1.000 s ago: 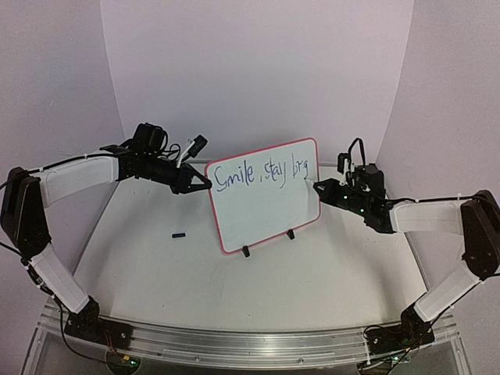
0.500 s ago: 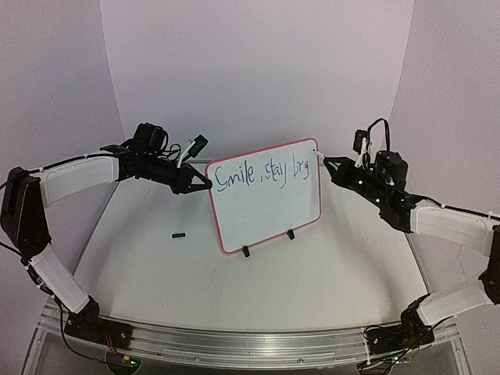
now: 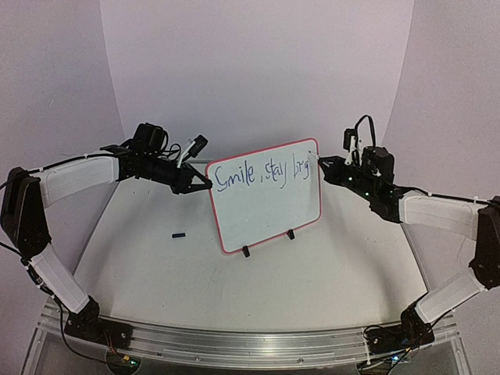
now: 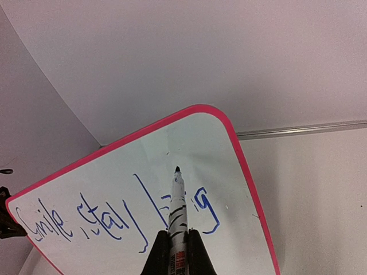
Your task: Write a sentence on the whiteboard
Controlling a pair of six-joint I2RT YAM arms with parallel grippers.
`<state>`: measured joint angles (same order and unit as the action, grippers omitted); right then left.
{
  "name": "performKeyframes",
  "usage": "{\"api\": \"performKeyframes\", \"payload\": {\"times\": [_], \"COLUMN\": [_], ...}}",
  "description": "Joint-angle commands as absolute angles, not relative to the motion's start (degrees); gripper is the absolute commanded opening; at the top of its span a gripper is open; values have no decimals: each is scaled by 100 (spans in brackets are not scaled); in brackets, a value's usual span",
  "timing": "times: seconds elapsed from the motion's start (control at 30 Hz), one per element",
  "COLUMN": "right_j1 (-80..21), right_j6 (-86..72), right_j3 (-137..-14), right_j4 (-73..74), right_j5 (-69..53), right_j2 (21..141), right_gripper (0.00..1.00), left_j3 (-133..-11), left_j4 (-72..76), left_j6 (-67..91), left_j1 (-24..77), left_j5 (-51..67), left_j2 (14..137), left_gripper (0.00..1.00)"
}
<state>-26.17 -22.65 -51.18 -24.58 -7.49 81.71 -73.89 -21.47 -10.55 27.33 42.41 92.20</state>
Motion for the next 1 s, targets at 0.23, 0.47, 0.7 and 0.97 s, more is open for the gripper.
{"api": "performKeyframes", "payload": {"times": [0.23, 0.47, 0.7, 0.97], "right_j1": [-2632, -2635, -2633, -2633], "right_j6": [-1987, -2015, -2221, -2321], "right_j3": [-5596, -5492, -5053, -4823], "right_j4": [-2461, -2461, -2452, -2449], "right_j5": [-466, -432, -365, -352], "right_j2": [8594, 8669, 8546, 8510], "right_gripper": [0, 0, 0, 0], "left_j3": [-7322, -7324, -7331, -7337], "left_j4": [-2869, -2865, -2865, -2865], "left_j6": [-1303, -1312, -1316, -1317], "left_j1": [2900, 2904, 2909, 2909], "left_j5": [4032, 4034, 4043, 4034], "left_j2": [9461, 9458, 9461, 9451], "left_gripper": [0, 0, 0, 0]}}
